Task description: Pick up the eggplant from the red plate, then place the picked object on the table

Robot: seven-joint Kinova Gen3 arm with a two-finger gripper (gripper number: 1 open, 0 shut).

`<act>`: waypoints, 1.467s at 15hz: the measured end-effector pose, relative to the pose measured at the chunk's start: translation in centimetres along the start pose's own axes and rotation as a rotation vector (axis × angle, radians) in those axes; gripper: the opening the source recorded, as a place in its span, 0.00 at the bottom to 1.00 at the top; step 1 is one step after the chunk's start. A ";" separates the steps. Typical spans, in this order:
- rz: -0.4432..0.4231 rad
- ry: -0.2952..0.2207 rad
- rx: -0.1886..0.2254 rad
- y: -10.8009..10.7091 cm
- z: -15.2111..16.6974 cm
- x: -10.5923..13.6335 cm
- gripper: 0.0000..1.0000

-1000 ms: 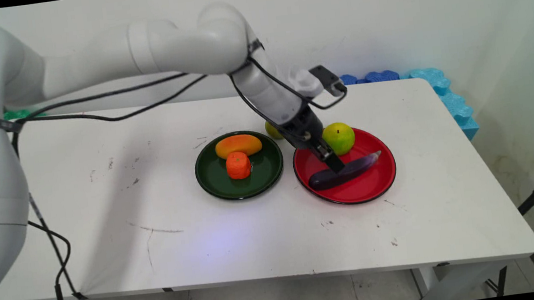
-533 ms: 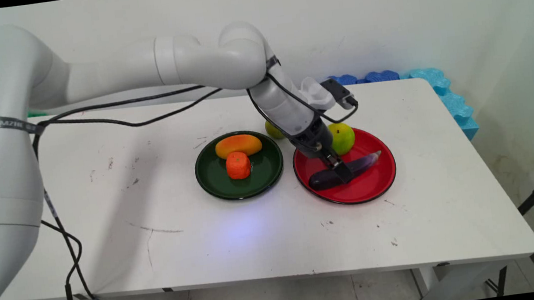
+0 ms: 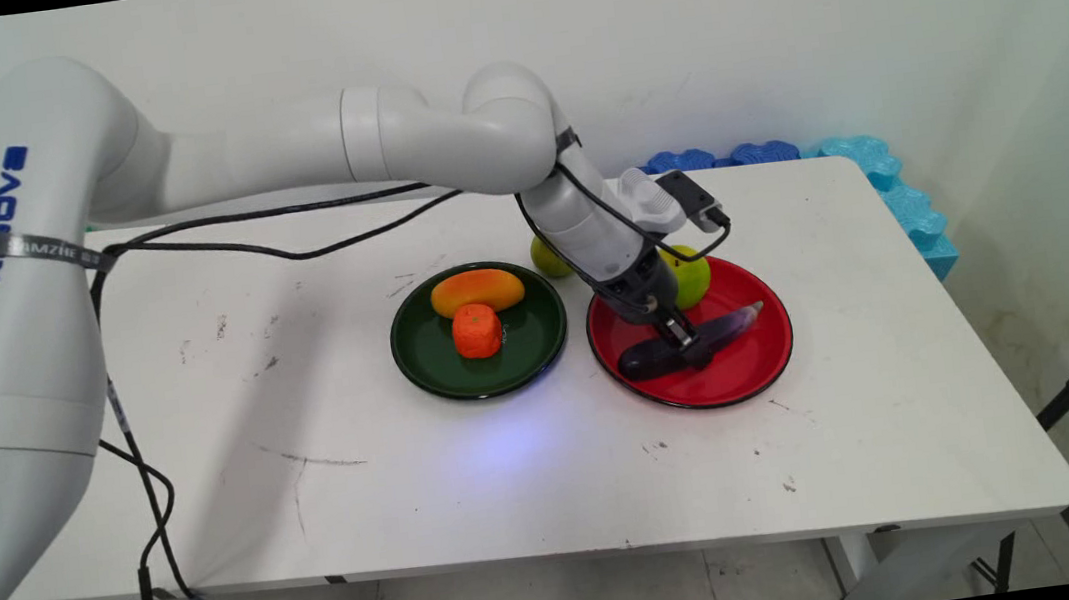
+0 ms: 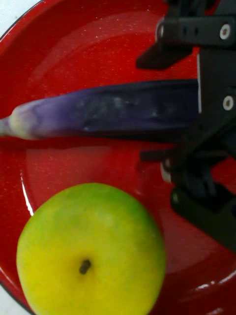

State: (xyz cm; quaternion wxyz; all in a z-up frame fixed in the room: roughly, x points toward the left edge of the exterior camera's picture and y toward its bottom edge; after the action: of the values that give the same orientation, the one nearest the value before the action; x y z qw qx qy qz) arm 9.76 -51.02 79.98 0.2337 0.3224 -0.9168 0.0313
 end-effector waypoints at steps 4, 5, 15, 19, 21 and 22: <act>0.020 0.007 -0.016 0.5 0.6 0.3 0.00; 0.024 0.009 -0.019 0.6 0.7 0.4 0.00; 0.085 0.071 -0.010 3.3 -5.6 4.2 0.00; 0.106 0.063 -0.019 5.6 -11.1 3.7 0.00; 0.124 0.054 -0.030 6.5 -13.2 2.8 0.00; 0.135 0.047 -0.036 6.9 -14.2 2.1 0.00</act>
State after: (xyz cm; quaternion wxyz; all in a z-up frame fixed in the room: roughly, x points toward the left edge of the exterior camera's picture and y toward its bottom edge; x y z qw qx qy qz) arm 9.93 -43.80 94.15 0.2585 0.2545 -0.9311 0.0380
